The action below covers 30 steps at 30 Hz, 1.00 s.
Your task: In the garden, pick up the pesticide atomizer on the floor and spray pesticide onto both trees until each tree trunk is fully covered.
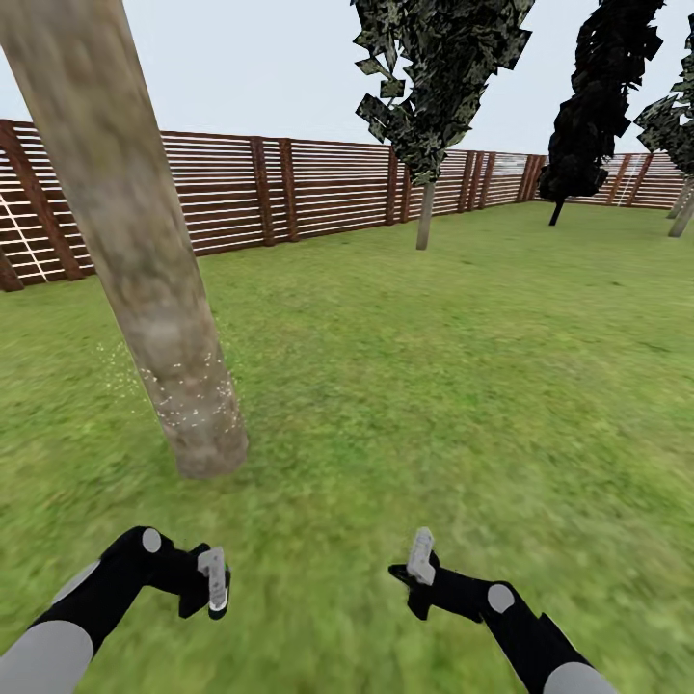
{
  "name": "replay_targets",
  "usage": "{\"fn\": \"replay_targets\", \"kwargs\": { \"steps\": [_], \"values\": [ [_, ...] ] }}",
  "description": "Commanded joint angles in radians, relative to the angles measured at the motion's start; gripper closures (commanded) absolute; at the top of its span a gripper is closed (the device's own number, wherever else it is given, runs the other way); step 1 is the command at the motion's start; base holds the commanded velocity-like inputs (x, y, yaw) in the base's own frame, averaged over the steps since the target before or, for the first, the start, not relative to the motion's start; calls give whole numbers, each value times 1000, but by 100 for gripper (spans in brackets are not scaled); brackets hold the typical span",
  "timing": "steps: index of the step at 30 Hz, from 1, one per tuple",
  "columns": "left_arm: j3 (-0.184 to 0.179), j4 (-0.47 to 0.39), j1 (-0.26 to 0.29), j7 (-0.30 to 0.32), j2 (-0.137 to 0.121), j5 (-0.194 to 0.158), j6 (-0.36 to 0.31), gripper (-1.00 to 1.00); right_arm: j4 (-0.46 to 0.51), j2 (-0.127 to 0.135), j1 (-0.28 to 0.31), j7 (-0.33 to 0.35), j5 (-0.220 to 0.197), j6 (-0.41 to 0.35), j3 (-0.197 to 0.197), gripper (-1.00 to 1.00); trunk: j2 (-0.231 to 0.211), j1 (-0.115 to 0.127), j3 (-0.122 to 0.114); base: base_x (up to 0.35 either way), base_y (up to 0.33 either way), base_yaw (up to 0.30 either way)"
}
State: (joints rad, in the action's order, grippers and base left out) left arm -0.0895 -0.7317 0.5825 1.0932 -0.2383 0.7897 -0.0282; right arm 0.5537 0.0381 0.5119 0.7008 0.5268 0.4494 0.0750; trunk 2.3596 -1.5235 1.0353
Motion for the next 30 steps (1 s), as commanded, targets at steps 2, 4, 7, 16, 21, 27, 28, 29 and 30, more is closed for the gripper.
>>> {"fn": "replay_targets", "kwargs": {
  "steps": [2, 4, 7, 16, 21, 27, 28, 29, 30],
  "values": [
    [-6, -2, 0, 2, 30, 4, -4, 100, 4, -12, 0, -1, 6, 5, 85, 100, 0, 0, 1, 0, 0, 0],
    [-18, -2, 0, 0, 59, 6, -4, 100, 4, -44, 0, -1, 6, 5, 105, 100, 0, 0, 1, 0, 0, 0],
    [-48, -2, 0, -4, 77, 5, -5, 100, 5, -80, 0, -1, 7, 3, 110, 100, 0, 0, 1, 0, 0, 0],
    [-56, -7, 2, -12, 185, 160, -19, 100, 7, -145, 1, -1, 6, 4, 111, 100, 0, 0, 1, 0, 0, 0],
    [-56, -13, 2, -60, 204, 164, -21, 100, 38, -150, 1, 0, 4, 3, 112, 100, 0, 0, 1, 0, 0, 0],
    [-56, -14, 2, -81, 247, 164, -21, 100, 40, -152, 1, 0, 4, 3, 113, 100, 0, 0, 1, 0, 0, 0],
    [-56, -14, 2, -84, 254, 164, -21, 100, 40, -152, 1, 0, 4, 3, 113, 100, 0, 0, 1, 0, 0, 0],
    [-55, -13, 2, -85, 261, 164, -21, 100, 40, -152, 1, 0, 4, 3, 113, 100, 0, 0, 1, 0, 0, 0],
    [-56, -10, 2, -87, 273, 164, -21, 100, 40, -152, 1, 0, 4, 3, 113, 100, 0, 0, 1, 0, 0, 0]
  ]
}}
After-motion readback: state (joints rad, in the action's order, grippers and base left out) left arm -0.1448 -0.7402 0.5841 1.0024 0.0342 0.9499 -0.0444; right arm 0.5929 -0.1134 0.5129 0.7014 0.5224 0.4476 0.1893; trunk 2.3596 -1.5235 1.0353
